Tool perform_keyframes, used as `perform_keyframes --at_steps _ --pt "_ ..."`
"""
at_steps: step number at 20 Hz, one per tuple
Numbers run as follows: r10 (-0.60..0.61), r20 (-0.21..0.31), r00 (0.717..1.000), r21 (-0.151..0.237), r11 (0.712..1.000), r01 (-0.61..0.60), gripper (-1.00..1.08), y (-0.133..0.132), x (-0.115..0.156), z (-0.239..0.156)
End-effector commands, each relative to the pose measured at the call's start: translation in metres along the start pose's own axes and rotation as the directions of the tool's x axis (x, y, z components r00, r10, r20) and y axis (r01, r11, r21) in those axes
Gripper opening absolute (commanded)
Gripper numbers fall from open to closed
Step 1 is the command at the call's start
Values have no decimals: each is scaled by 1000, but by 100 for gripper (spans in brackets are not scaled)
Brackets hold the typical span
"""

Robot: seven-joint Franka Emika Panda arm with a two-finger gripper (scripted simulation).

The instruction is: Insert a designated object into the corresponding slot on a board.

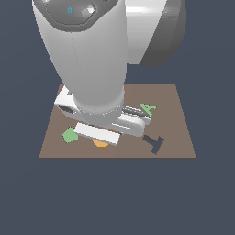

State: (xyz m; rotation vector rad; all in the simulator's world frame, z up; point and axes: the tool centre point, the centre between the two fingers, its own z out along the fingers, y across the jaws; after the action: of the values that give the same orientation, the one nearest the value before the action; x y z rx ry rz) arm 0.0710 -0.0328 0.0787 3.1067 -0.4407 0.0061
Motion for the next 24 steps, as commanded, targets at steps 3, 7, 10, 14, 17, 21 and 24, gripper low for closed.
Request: perform_keyframes --at_steps 3,7,10,14,17,21,24 --pt "64 2 998 1 998 -64 100 5 14 17" --pt "97 4 995 2 995 -97 100 8 21 27" --pt "111 5 994 3 994 -111 100 9 24 30" --pt "114 5 993 3 994 -114 100 10 25 31" --pt "108 5 994 3 994 -108 100 9 24 29" --pt "109 5 994 3 994 -109 100 10 24 31" --pt "108 5 994 3 994 -108 100 10 24 41"
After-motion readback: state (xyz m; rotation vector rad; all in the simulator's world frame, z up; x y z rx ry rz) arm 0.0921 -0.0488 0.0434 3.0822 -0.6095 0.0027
